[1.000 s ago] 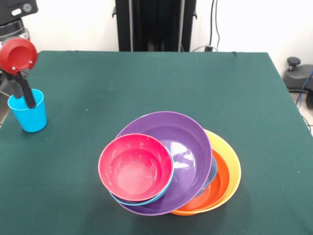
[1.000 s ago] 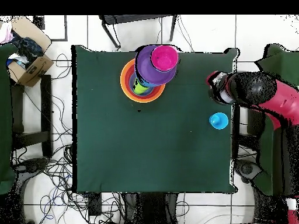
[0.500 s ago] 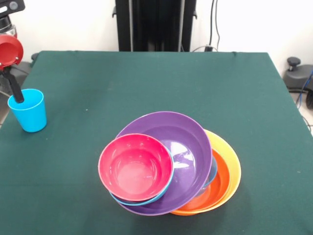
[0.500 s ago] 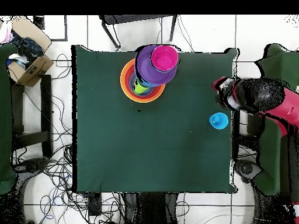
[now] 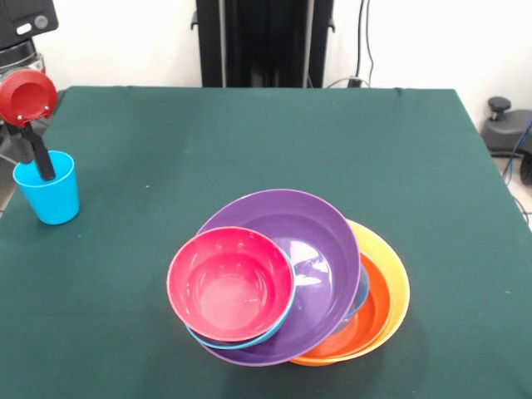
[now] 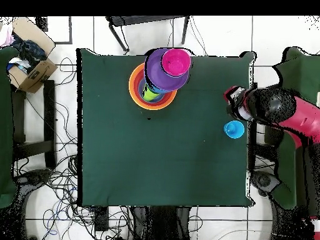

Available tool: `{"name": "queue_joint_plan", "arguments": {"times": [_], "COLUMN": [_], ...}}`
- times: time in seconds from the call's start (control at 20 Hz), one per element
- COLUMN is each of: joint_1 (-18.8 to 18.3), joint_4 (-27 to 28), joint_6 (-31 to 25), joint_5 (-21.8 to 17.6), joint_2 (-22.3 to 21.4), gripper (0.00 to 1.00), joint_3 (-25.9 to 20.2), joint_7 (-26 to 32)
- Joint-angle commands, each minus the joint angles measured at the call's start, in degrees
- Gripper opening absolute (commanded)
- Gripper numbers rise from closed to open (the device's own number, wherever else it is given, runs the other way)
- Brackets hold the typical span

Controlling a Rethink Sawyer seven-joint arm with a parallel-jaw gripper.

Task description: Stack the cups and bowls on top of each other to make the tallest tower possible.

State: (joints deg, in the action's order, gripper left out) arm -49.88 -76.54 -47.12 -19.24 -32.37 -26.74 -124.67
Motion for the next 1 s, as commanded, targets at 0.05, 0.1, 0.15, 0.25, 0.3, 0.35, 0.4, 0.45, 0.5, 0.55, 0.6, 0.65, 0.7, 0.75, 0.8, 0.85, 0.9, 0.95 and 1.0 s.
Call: {"name": "queue_joint_plan", "arguments": {"times": [0.05, 0.1, 0.15, 0.25, 0.3, 0.35, 0.4, 0.45, 0.5, 0.55, 0.6, 0.65, 0.7, 0.75, 0.8, 0.85, 0.9, 0.95, 1.0], "joint_1": [0.74, 0.77, 0.70, 0.61, 0.59, 0.54, 0.52, 0.50, 0.45, 0.39, 0.37, 0.40, 0.40, 0.40, 0.40, 0.32, 0.29, 0.26, 0.32], "joint_4": [-4.03, -3.79, -4.15, -4.70, -4.97, -5.16, -5.19, -5.22, -5.18, -4.97, -4.72, -4.38, -4.26, -4.21, -4.16, -4.51, -4.68, -4.85, -4.45], "joint_6": [2.33, 2.38, 2.41, 2.87, 3.30, 3.32, 3.47, 3.61, 3.75, 3.84, 3.64, 3.56, 3.27, 3.09, 2.91, 2.52, 2.50, 2.48, 2.13], "joint_5": [-4.40, -4.49, -4.42, -4.41, -4.46, -4.45, -4.51, -4.57, -4.62, -4.69, -4.70, -4.69, -4.71, -4.73, -4.74, -4.74, -4.80, -4.87, -4.89], "joint_2": [4.08, 4.27, 4.13, 4.12, 4.08, 4.05, 4.12, 4.18, 4.31, 4.56, 4.72, 4.99, 4.91, 4.83, 4.75, 3.99, 3.76, 3.54, 3.63], "gripper": [1.00, 1.00, 1.00, 1.00, 1.00, 1.00, 1.00, 1.00, 1.00, 1.00, 1.00, 1.00, 1.00, 1.00, 1.00, 1.00, 1.00, 1.00, 1.00], "joint_3": [-3.10, -3.15, -3.24, -3.37, -3.41, -3.45, -3.45, -3.45, -3.49, -3.65, -3.76, -3.85, -3.91, -3.92, -3.94, -3.90, -3.91, -3.92, -3.98], "joint_7": [13.19, 13.32, 13.26, 13.03, 12.79, 12.74, 12.64, 12.54, 12.49, 12.63, 12.79, 12.81, 12.93, 12.88, 12.83, 12.69, 12.58, 12.46, 12.56]}}
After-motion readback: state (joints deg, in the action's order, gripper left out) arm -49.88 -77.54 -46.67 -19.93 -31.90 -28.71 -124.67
